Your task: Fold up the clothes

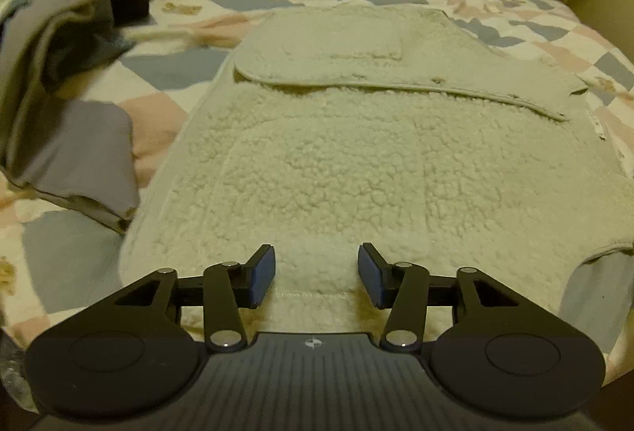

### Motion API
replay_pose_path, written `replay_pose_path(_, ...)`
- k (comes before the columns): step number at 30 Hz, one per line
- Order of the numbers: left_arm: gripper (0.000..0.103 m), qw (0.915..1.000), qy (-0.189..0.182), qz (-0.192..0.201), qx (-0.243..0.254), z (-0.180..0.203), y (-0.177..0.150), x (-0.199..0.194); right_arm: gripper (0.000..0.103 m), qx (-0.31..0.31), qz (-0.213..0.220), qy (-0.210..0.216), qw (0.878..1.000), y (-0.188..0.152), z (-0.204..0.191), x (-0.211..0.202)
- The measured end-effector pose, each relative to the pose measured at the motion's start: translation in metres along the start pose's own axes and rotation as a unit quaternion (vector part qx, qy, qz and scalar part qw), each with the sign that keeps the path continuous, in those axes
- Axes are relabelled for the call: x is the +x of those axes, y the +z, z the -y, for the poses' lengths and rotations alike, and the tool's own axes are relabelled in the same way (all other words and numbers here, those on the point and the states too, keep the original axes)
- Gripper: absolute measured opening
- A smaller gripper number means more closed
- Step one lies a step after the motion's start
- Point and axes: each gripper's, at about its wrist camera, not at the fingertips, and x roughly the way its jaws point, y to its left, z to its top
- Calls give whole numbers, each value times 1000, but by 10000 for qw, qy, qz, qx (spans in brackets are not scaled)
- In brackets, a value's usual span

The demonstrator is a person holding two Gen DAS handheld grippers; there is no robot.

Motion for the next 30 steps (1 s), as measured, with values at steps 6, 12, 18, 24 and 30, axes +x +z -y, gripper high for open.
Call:
replay_pose_path(6,74,9997,-18,232,-7,18,-5,-34,67,-185,191,313,9992,-8,-27,-45)
replay_pose_path(12,83,9994,-11,331,47,27,-22,-62,83,-352,337,444,9978,-21,-43,-84)
replay_pose_path(18,86,9991,-43,419,34,29,-48,-85,102,-623,572,314,9959,-36,-55,-122)
replay_pose_path(24,90,9976,-24,682,128,29,-74,-115,102,-688,796,179,9943,-54,-54,-154)
replay_pose_path(30,93,9958,-77,894,180,28,-93,-141,102,-576,877,267,9941,-68,-45,-178)
